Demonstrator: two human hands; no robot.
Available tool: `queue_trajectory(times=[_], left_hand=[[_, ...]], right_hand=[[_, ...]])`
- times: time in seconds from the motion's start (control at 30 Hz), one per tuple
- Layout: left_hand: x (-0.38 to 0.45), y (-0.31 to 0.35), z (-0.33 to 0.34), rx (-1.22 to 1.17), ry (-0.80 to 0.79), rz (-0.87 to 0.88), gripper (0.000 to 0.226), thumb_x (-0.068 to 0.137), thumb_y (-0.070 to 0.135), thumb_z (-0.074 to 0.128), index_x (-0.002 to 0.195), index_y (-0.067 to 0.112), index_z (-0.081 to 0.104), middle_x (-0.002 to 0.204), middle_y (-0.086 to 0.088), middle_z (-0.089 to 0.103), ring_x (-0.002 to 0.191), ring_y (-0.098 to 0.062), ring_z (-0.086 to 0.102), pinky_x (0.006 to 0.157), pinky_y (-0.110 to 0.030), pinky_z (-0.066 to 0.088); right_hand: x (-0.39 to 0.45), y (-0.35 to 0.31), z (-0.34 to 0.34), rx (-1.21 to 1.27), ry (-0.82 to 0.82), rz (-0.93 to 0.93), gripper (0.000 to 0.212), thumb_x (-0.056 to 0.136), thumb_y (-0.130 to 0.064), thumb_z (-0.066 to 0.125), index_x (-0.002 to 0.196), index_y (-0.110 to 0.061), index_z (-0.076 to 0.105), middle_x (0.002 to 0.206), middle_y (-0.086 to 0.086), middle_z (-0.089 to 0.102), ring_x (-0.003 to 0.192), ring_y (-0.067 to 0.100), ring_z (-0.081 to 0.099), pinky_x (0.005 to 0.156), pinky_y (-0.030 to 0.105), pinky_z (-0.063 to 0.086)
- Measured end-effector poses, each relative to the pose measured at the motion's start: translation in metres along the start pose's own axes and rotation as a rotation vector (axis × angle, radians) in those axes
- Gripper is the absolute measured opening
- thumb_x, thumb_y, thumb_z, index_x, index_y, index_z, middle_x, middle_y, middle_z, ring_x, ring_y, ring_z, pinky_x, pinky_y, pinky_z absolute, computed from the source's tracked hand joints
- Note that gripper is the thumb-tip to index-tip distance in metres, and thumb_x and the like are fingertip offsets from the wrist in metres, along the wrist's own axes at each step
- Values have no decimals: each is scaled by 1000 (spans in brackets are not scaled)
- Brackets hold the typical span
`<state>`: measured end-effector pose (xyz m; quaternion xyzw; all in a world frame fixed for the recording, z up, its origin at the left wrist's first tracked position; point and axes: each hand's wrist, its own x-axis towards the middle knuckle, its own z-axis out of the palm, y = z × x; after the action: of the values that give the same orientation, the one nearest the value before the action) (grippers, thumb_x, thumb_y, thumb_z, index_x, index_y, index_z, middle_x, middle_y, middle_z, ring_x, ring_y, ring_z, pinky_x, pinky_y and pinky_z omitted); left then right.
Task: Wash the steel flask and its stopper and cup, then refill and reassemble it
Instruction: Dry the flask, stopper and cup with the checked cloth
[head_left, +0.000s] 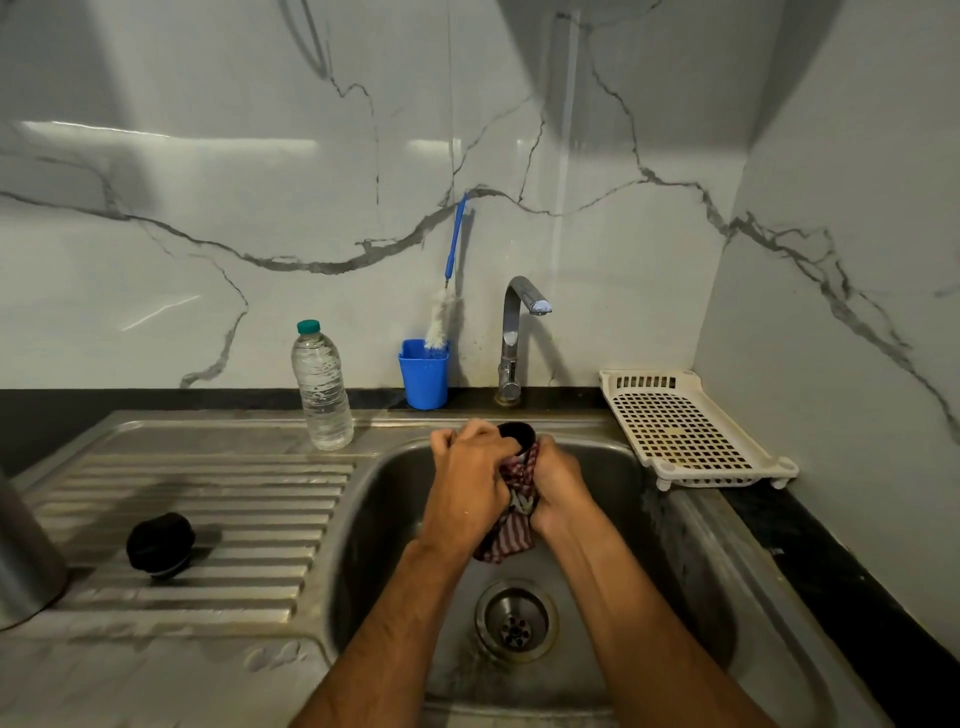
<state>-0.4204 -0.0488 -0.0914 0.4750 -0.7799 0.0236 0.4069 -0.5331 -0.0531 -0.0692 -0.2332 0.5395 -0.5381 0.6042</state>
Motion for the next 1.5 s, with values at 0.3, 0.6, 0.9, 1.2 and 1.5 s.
queue_trajectory(times=[0.3, 0.6, 0.9, 1.2, 1.5], left_hand=[[4, -2, -9, -584, 81, -413, 13, 102, 12, 56, 99, 13, 68, 127, -6, 39, 115, -10, 47, 97, -17, 43], [7, -12, -22, -1365, 313, -946, 68, 73, 28, 85, 132, 20, 52, 112, -15, 73, 98, -32, 74, 82, -45, 62], [3, -12, -9, -1308, 161, -986, 67, 65, 44, 82, 122, 10, 69, 116, -13, 74, 107, -29, 71, 93, -50, 59], [5, -20, -13, -1294, 213, -950, 52, 73, 40, 76, 117, 12, 75, 110, -11, 77, 107, -25, 73, 93, -44, 59], [5, -21, -18, -1190, 70, -856, 35, 94, 37, 63, 116, 11, 72, 113, -12, 76, 109, -26, 71, 92, -40, 57]], right_hand=[[1, 1, 4, -202, 30, -147, 23, 103, -23, 53, 101, -10, 72, 90, 12, 77, 86, 26, 75, 87, 43, 61], [0, -5, -8, -43, -44, -80, 28, 95, -35, 66, 109, -12, 68, 98, 12, 77, 93, 27, 73, 75, 37, 55], [-9, 5, 11, -192, -107, -501, 38, 91, -35, 73, 122, -18, 60, 111, 0, 70, 100, 16, 69, 77, 24, 54], [2, 22, 19, -626, -238, -712, 14, 92, -13, 71, 105, -14, 75, 95, 5, 76, 89, 15, 71, 76, 20, 55], [-10, 14, 10, -348, -186, -546, 17, 89, -6, 72, 99, -19, 77, 91, -1, 78, 91, 13, 73, 78, 25, 55]])
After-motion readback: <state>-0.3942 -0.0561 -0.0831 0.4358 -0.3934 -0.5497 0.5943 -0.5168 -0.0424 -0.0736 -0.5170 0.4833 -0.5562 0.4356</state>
